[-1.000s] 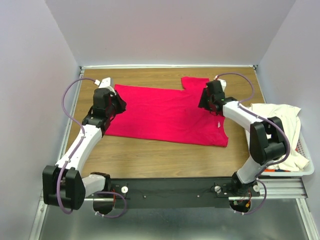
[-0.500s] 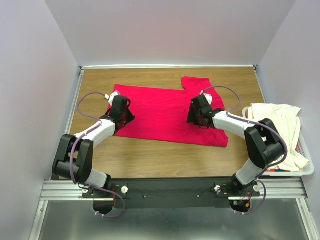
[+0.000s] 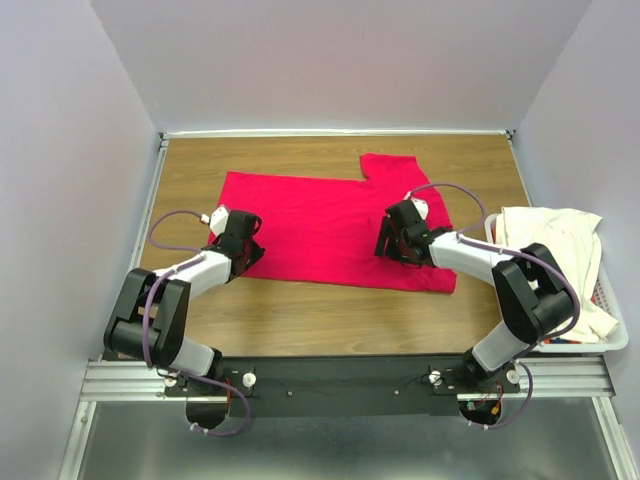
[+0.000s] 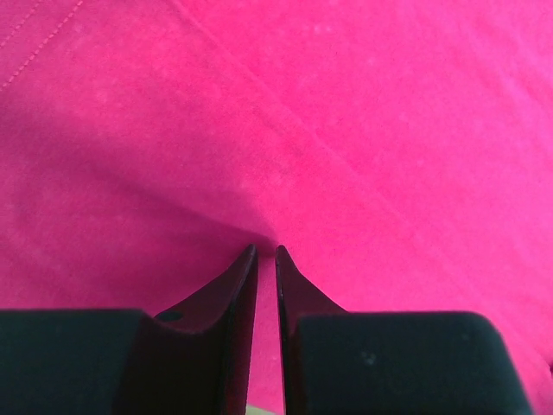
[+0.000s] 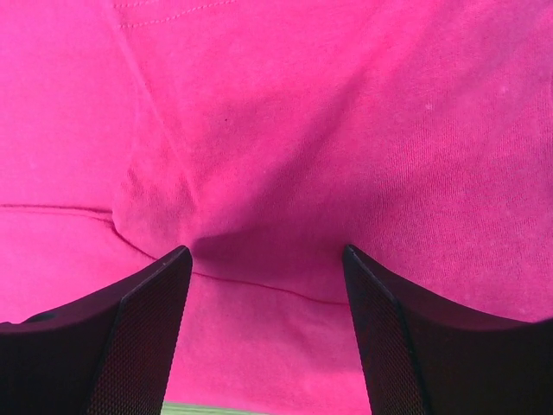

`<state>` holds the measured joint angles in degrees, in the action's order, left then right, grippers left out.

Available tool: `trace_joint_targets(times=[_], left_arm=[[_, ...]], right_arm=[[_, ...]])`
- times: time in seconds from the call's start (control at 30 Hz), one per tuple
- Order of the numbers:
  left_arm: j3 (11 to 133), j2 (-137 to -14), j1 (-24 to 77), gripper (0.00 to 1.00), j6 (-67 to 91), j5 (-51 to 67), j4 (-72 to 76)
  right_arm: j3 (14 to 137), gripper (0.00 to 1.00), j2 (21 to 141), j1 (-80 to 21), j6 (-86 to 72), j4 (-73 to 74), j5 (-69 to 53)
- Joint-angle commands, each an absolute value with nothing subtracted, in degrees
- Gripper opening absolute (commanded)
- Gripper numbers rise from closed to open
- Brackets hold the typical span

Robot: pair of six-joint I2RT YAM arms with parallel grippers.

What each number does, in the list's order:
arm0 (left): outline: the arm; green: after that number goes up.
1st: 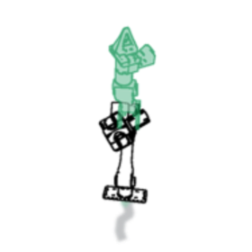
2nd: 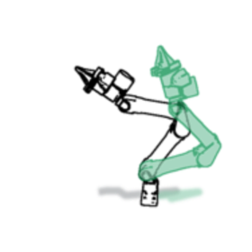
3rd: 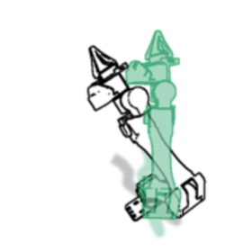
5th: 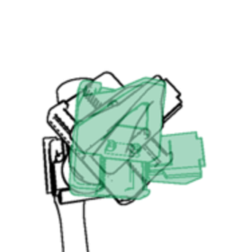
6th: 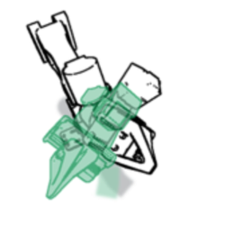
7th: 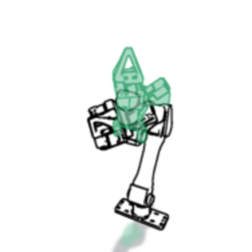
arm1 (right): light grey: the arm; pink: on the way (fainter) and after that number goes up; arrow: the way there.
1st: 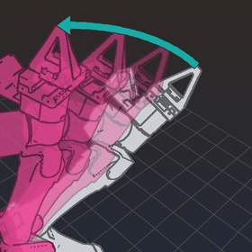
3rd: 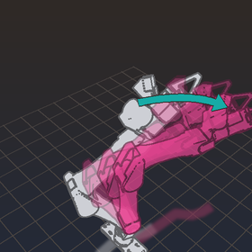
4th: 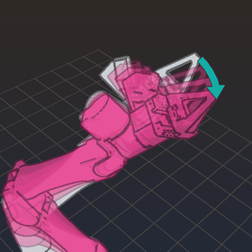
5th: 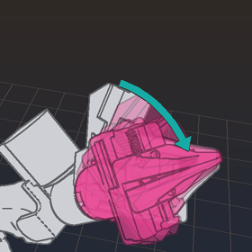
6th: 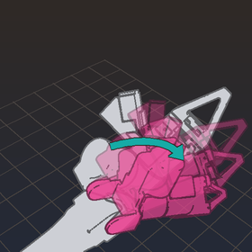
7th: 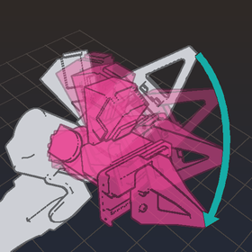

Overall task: Fold and stack the t-shirts
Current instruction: Fold the tshirt

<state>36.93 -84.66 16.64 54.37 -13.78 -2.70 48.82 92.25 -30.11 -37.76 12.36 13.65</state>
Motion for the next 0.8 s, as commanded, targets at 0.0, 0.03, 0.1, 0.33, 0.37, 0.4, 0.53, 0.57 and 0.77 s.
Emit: trace_joint_targets(times=[0.0, 0.03, 0.1, 0.33, 0.37, 0.4, 0.53, 0.57, 0.77], left_arm=[[32.53, -80.78, 16.96, 0.22, 57.39, -17.32, -6.50], [31.91, -80.08, 16.96, 0.22, 57.57, -17.23, -6.85], [30.68, -78.67, 16.96, 0.22, 58.09, -16.79, -7.21], [24.71, -69.72, 16.96, 0.22, 61.26, -14.07, -8.78], [24.35, -68.65, 16.96, 0.22, 61.43, -14.06, -9.22], [23.82, -67.69, 16.96, 0.22, 61.52, -13.80, -9.66], [24.08, -61.80, 16.96, 0.22, 61.44, -13.89, -12.21], [24.60, -60.92, 16.96, 0.22, 60.57, -13.97, -12.74], [36.80, -58.97, 16.53, 0.39, 54.42, -19.50, -15.38]], right_arm=[[47.20, 0.78, 92.37, -30.85, -39.02, 10.72, 12.39], [46.94, 0.78, 92.55, -30.94, -39.02, 10.64, 12.04], [46.41, 0.80, 92.46, -31.02, -39.11, 10.55, 11.78], [43.51, 0.81, 91.15, -31.73, -39.37, 10.28, 10.55], [43.07, 0.81, 90.71, -31.82, -39.46, 10.20, 10.55], [41.76, 0.81, 89.66, -32.16, -39.72, 10.20, 10.02], [38.33, 0.81, 86.40, -32.96, -40.52, 10.20, 8.97], [37.89, 0.81, 85.61, -32.96, -40.43, 10.37, 8.62], [44.08, 0.87, 81.04, -32.87, -38.24, 12.04, 11.76]])
